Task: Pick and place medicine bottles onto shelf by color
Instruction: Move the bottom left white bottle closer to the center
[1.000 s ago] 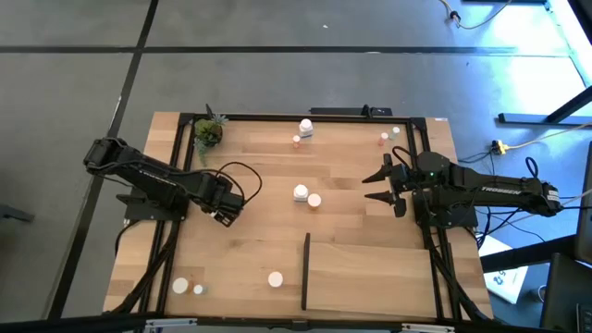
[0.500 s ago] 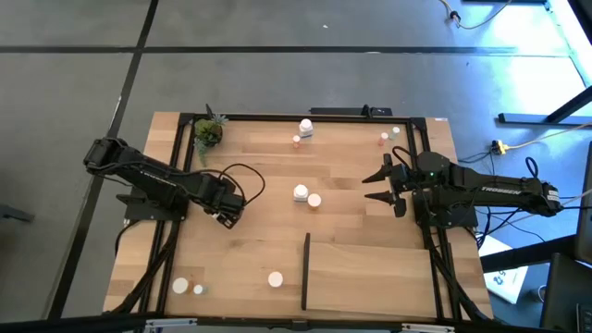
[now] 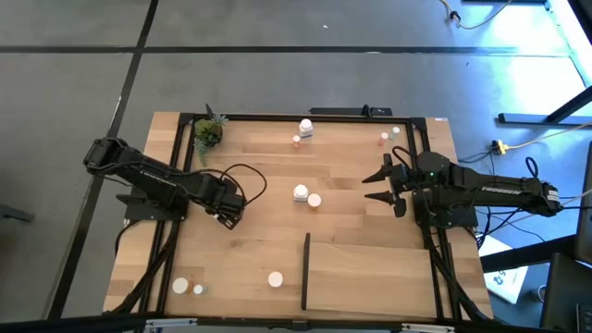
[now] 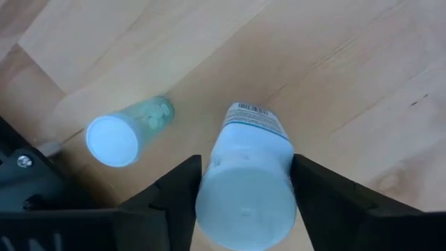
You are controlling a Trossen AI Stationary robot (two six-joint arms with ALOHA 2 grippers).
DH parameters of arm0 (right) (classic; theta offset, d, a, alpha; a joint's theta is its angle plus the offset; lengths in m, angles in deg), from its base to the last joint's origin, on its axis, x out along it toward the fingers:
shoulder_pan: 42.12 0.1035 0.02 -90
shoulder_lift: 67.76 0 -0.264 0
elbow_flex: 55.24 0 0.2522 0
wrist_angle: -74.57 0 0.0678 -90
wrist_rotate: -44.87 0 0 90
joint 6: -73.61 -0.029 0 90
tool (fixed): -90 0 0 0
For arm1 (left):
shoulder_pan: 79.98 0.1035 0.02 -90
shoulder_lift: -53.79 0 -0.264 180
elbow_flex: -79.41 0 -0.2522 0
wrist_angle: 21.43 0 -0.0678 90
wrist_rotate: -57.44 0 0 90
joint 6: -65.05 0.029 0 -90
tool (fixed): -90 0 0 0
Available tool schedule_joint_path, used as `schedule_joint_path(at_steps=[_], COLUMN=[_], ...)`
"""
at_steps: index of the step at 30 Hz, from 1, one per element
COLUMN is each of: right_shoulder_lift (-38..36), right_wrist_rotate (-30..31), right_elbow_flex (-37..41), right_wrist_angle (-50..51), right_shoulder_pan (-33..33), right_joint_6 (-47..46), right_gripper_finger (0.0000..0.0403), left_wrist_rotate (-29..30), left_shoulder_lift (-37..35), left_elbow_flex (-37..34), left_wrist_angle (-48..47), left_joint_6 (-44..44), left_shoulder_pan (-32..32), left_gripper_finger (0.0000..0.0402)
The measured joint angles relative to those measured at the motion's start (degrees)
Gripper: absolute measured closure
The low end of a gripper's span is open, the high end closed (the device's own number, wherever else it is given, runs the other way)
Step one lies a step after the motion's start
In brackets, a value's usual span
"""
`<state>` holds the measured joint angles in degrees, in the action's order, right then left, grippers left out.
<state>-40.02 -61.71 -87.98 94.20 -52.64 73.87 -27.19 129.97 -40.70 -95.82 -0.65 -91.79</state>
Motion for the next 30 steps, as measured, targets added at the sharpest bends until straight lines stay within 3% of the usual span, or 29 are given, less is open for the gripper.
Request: schedule_joint_path(at_steps=[9, 16, 30], right_shoulder_lift=[-0.01, -0.01, -0.01], right_wrist_rotate=[-0.01, 0.00, -0.01], right_elbow_flex=[0.00, 0.00, 0.00], right_wrist_angle=[0.00, 0.00, 0.02], right_shoulder_pan=[-0.01, 0.00, -0.01], right_joint_6=[0.00, 0.00, 0.01], right_gripper_finger=[0.0185, 0.0185, 0.0185], left_wrist_rotate=[-0.42, -0.49, -1.39], left_shoulder_lift=[-0.07, -0.07, 1.28], left_elbow_flex=[0.69, 5.96, 17.97], left_wrist_angle=[-0.10, -0.24, -0.14], left_joint_6=[0.38, 3.43, 24.21], left_shoulder_pan=[0.00, 1.12, 12.82], left_gripper_finger=[0.0222, 0.0222, 0.0223])
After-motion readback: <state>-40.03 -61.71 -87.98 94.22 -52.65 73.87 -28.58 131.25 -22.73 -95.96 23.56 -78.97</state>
